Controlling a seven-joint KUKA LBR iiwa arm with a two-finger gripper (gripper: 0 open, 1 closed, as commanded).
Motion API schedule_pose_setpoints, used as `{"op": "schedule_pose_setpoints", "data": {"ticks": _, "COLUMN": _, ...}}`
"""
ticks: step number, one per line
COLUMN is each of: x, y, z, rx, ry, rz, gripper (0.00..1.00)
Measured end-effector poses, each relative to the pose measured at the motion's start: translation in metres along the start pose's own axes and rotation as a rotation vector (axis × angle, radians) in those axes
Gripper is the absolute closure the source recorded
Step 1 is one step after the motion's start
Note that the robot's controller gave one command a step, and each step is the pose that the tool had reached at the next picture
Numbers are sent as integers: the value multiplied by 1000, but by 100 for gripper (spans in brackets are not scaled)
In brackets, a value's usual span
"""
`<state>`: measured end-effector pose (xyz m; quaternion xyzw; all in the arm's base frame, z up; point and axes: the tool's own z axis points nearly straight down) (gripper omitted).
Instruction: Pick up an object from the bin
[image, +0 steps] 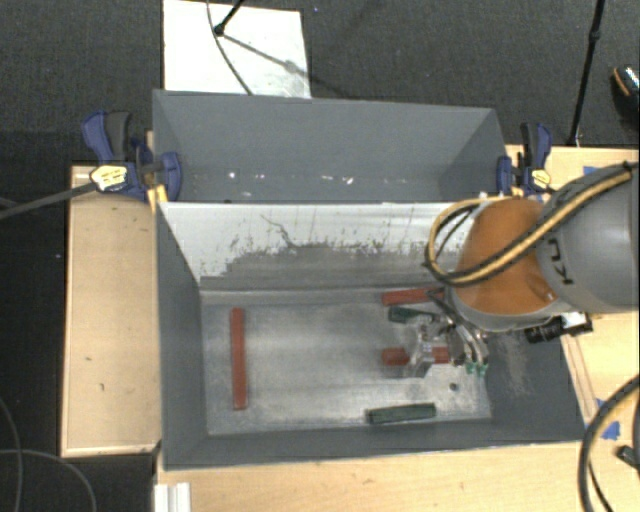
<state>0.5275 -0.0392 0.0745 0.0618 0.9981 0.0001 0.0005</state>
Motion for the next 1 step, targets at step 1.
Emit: {"op": "schedule_pose_setpoints", "data": {"ticks": 1, "x": 17, "y": -19, "z": -179, "rx": 1, "ry": -10, "rz": -189, "gripper": 100}}
